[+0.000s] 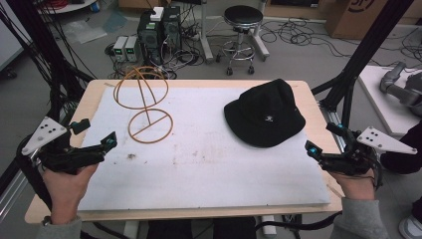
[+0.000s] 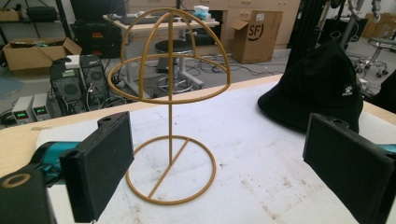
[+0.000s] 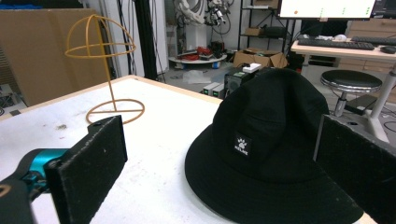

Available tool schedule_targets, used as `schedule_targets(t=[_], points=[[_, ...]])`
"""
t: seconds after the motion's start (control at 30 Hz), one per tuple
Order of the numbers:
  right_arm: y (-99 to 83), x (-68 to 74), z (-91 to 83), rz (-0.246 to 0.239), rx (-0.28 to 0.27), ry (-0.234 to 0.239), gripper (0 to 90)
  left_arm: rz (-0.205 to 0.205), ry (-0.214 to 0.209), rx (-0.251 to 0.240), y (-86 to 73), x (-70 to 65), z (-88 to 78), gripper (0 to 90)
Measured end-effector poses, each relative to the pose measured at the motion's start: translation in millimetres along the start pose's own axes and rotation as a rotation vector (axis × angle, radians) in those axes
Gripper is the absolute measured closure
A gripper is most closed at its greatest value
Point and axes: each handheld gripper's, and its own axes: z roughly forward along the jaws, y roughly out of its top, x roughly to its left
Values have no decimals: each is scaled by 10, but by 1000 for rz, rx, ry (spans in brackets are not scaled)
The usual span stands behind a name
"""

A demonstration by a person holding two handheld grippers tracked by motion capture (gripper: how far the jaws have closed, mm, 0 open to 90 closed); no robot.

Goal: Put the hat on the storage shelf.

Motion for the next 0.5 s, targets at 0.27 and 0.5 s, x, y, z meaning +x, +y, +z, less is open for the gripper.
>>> schedule_targets(t=[0.27, 0.5], points=[[-22, -5, 25, 7, 11, 0, 20, -10, -4, 8, 0, 1, 15, 73], [-32, 6, 61, 3, 22, 4, 21, -3, -6, 7, 1, -17, 20, 73]])
